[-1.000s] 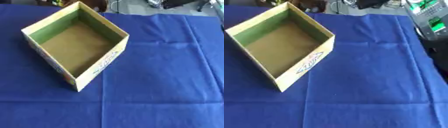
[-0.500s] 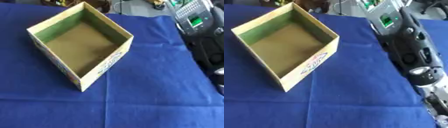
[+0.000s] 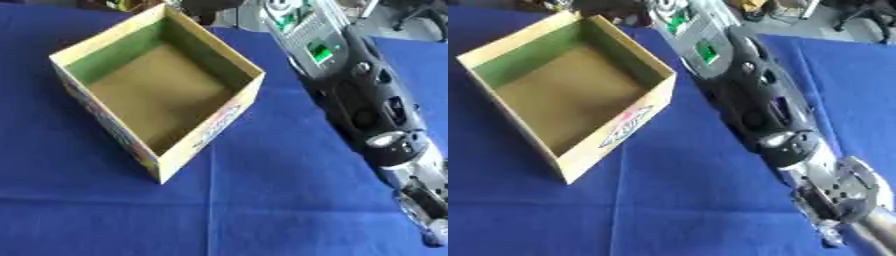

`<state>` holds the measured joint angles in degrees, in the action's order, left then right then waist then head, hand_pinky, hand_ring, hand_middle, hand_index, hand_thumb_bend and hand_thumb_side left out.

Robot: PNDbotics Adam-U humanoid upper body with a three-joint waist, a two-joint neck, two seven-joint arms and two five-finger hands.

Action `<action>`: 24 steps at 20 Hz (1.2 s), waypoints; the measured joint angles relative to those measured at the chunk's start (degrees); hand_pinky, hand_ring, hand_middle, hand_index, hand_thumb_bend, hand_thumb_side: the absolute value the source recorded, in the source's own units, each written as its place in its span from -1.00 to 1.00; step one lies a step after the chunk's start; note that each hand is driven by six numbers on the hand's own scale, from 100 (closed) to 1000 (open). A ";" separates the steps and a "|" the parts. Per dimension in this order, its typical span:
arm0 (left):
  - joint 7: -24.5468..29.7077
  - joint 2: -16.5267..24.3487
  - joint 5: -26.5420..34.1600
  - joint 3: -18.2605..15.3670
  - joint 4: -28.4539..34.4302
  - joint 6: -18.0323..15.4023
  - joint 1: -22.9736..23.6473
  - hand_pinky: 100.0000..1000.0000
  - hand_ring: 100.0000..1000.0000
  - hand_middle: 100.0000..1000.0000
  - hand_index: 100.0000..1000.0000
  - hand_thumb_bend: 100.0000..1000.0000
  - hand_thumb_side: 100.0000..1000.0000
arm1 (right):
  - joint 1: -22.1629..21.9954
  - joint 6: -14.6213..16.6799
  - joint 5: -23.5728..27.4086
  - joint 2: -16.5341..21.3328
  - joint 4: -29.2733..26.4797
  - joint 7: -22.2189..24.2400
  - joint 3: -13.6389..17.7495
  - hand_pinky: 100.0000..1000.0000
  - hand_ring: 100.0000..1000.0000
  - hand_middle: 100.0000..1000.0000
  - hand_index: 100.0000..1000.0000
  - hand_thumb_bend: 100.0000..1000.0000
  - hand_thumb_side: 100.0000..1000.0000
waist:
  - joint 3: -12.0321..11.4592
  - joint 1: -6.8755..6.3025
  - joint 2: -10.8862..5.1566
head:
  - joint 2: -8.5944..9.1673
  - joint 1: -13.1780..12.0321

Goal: Pick up objects on the table and place them in the box.

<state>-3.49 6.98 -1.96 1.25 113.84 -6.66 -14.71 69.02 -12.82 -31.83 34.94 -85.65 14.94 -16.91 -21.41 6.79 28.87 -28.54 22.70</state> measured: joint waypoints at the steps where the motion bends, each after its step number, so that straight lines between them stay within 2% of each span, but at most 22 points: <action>1: 0.07 -0.02 0.11 0.04 0.00 -0.03 -0.04 -0.57 -0.23 -0.14 0.16 -1.00 0.76 | 0.00 0.22 -0.54 -0.01 0.22 0.11 -0.29 -0.08 0.39 -0.35 -0.17 -1.00 -0.31 | -0.28 0.03 0.19 | 0.00 0.34; 11: 0.24 -0.53 0.36 0.29 0.00 -0.06 -0.42 -0.57 -0.25 -0.14 0.16 -1.00 0.76 | -1.48 4.08 -7.09 -0.97 2.46 3.68 -3.79 -0.02 0.39 -0.33 -0.15 -1.00 -0.24 | -0.93 0.78 1.49 | 0.00 1.38; 14: 0.24 -0.54 0.36 0.29 0.00 -0.05 -0.43 -0.57 -0.25 -0.14 0.16 -1.00 0.76 | -1.85 5.32 -8.79 -0.97 3.18 6.69 -4.48 -0.04 0.41 -0.31 -0.14 -1.00 -0.25 | -0.90 0.86 1.59 | 0.00 1.38; 15: 0.23 -0.54 0.36 0.29 0.00 -0.05 -0.43 -0.57 -0.26 -0.14 0.16 -1.00 0.71 | -2.01 5.69 -9.08 -0.97 3.36 8.08 -4.68 -0.03 0.42 -0.30 -0.13 -1.00 -0.34 | -0.87 0.88 1.67 | 0.00 1.38; 16: 0.23 -0.54 0.35 0.29 0.00 -0.05 -0.43 -0.57 -0.26 -0.14 0.16 -1.00 0.76 | -2.03 6.01 -9.25 -0.98 3.40 9.59 -4.81 -0.02 0.42 -0.29 -0.12 -1.00 -0.26 | -0.85 0.88 1.83 | 0.00 1.38; 20: 0.23 -0.81 0.34 0.29 0.00 -0.05 -0.45 -0.57 -0.26 -0.14 0.16 -1.00 0.76 | -2.14 7.09 -9.20 -1.10 3.29 15.20 -5.19 0.01 0.45 -0.28 -0.11 -1.00 -0.29 | -0.73 0.88 1.99 | 0.00 1.38; 24: 0.22 -0.96 0.27 0.29 0.00 -0.04 -0.45 -0.57 -0.26 -0.14 0.16 -1.00 0.76 | -2.48 7.42 -8.55 -1.44 2.84 18.26 -5.36 0.02 0.47 -0.26 -0.09 -1.00 -0.31 | -0.70 0.88 2.16 | 0.00 1.38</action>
<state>-3.27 6.02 -1.68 1.54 113.84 -6.71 -15.16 66.54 -5.40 -40.38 33.51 -82.80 33.21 -22.27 -22.11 7.67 31.03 -28.54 24.08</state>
